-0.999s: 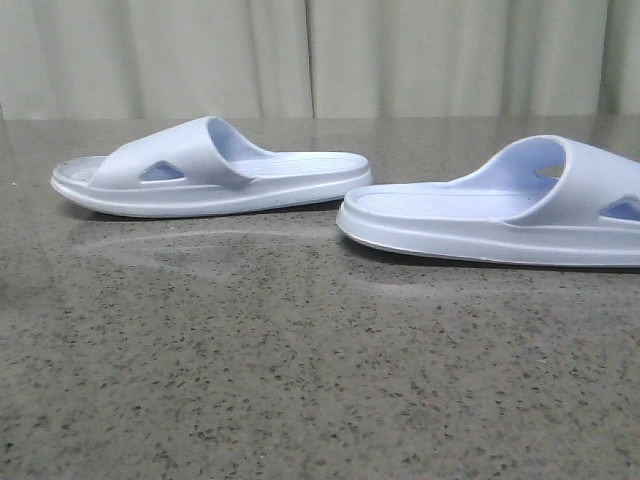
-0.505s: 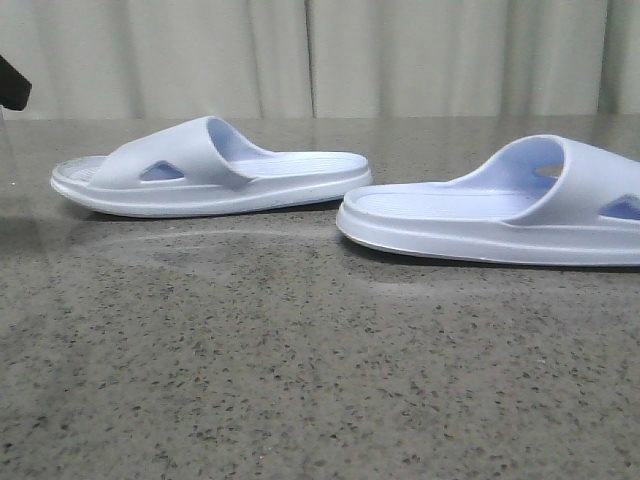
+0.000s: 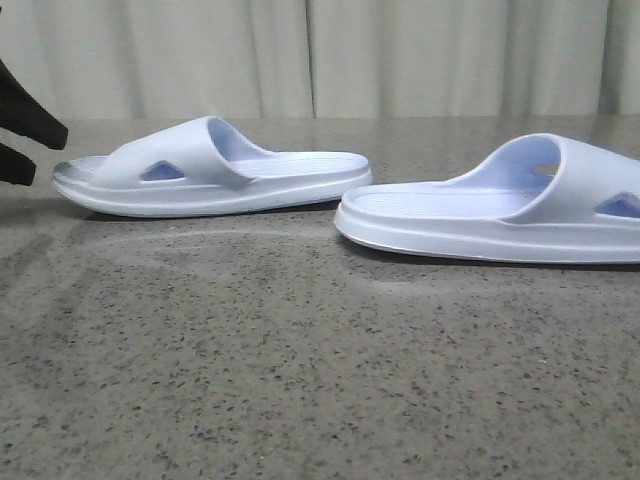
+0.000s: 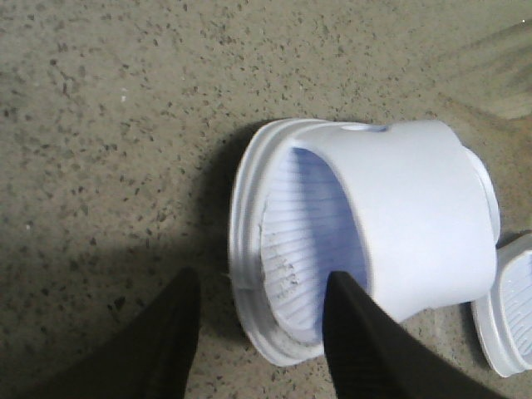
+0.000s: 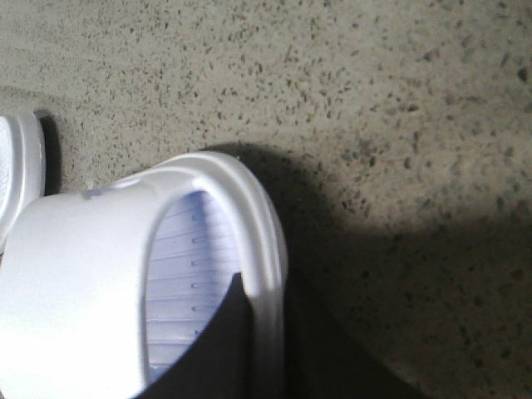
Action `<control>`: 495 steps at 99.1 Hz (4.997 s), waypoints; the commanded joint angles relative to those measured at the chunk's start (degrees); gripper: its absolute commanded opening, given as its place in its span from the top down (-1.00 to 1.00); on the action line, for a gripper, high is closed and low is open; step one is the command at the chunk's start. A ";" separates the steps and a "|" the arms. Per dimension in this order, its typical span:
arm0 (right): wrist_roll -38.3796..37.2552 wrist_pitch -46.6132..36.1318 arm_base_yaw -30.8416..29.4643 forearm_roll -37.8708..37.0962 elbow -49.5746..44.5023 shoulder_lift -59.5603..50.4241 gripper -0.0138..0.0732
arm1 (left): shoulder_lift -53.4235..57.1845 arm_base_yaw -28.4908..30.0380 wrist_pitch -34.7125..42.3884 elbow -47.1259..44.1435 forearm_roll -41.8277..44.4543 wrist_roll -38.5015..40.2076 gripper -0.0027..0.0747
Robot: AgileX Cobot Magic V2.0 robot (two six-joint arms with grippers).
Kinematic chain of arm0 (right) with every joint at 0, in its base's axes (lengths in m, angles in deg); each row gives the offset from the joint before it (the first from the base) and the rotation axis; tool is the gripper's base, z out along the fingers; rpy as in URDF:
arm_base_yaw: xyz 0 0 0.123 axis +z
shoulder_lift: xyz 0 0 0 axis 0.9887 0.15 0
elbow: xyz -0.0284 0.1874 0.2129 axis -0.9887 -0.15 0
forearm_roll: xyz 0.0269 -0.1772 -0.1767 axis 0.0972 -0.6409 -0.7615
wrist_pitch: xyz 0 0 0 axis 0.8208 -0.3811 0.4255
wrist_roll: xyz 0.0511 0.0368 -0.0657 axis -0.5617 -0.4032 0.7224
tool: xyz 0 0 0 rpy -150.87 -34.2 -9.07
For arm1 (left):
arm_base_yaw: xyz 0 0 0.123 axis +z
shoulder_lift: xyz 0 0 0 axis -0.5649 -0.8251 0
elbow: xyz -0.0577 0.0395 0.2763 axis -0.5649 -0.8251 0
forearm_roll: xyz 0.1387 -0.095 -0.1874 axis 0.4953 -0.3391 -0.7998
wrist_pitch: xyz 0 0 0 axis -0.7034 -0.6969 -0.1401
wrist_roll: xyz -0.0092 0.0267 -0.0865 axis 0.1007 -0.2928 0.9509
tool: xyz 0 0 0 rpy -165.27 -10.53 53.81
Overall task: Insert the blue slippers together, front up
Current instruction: 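Lower the left gripper onto the heel rim of its slipper and grasp, then lift both slippers by their heels with both grippers, then move the right gripper's slipper over the left gripper's slipper, stacking them, then lower the stacked slippers to the table and open both grippers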
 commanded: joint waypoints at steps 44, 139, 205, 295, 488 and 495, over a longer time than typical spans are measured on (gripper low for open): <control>0.78 0.43 -0.26 2.55 1.60 -1.14 0.93 | -4.56 -3.90 -2.23 3.79 -7.05 -3.50 0.16; 2.49 13.33 -0.26 13.34 11.74 -1.14 0.93 | -0.24 4.01 -12.33 4.76 -8.79 -4.24 0.89; 4.00 15.00 0.08 21.84 14.67 3.38 0.93 | -0.24 3.65 -19.77 10.10 -10.76 8.23 0.89; 10.59 13.65 8.83 26.39 14.67 13.99 0.93 | -0.24 -0.15 -19.77 10.10 -10.02 14.17 0.89; 8.35 20.42 12.48 25.88 27.58 19.90 0.36 | -0.56 -1.67 -17.58 10.10 -10.00 13.45 0.89; 8.27 20.42 12.09 24.77 27.58 19.50 0.36 | -0.56 -2.80 -16.29 10.10 -10.00 12.67 0.89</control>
